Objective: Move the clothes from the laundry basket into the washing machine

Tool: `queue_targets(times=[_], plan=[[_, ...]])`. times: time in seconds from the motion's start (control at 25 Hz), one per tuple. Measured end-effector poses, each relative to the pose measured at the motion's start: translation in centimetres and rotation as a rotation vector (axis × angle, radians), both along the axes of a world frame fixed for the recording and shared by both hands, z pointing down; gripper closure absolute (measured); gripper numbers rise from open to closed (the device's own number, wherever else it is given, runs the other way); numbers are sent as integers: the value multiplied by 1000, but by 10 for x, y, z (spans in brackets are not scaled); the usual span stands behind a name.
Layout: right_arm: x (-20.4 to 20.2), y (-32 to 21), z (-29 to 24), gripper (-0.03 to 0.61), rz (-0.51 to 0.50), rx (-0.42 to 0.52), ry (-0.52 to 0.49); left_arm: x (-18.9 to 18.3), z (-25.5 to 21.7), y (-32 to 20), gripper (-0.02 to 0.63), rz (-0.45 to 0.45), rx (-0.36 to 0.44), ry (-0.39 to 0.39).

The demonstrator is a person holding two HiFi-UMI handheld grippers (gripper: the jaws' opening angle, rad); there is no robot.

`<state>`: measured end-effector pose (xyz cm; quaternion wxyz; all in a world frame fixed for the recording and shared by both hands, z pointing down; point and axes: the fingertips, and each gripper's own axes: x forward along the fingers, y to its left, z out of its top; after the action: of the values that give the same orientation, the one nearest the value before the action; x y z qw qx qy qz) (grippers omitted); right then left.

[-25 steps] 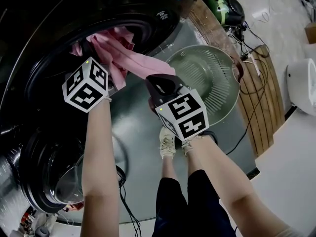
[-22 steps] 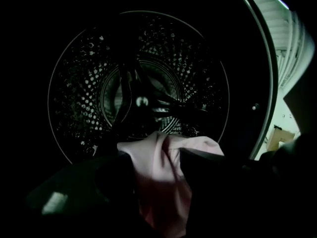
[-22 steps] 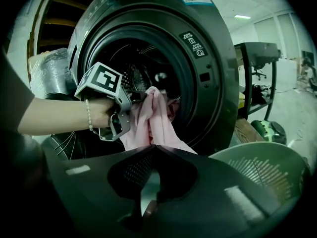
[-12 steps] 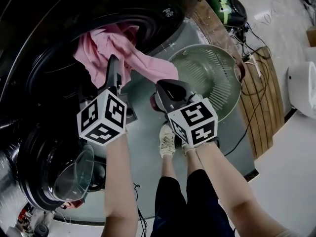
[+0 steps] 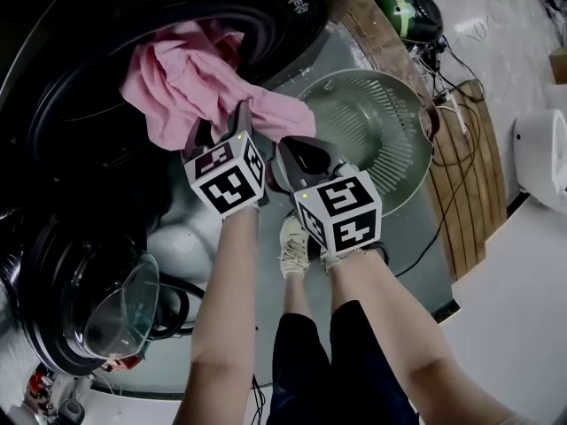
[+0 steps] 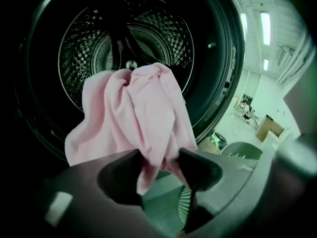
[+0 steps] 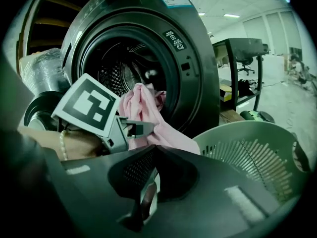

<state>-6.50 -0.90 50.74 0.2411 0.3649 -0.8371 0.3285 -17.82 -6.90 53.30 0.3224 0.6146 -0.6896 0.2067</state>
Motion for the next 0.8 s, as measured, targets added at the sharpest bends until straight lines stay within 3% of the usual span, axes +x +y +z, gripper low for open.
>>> queue_targets(times=[0.08, 0.12, 0.28, 0.44, 0.68, 0.8], plan=[[-1, -1, -3, 552, -2, 11, -3, -3, -1, -7, 543, 45, -19, -61], [-2, -1, -4, 552, -2, 16, -7, -4, -6, -11, 574, 61, -4, -76], [-5, -3, -9, 552, -6, 19, -14, -25, -41, -27, 583, 48, 106, -100], [-8, -12, -18, 552, -5, 37, -18, -60, -85, -54, 584, 23, 196, -176], [-20, -18, -30, 552, -17, 43, -45, -99, -145, -83, 584, -101, 388, -246], [-24, -19, -30, 552, -26, 39, -55, -102, -144, -87, 584, -127, 431, -222]])
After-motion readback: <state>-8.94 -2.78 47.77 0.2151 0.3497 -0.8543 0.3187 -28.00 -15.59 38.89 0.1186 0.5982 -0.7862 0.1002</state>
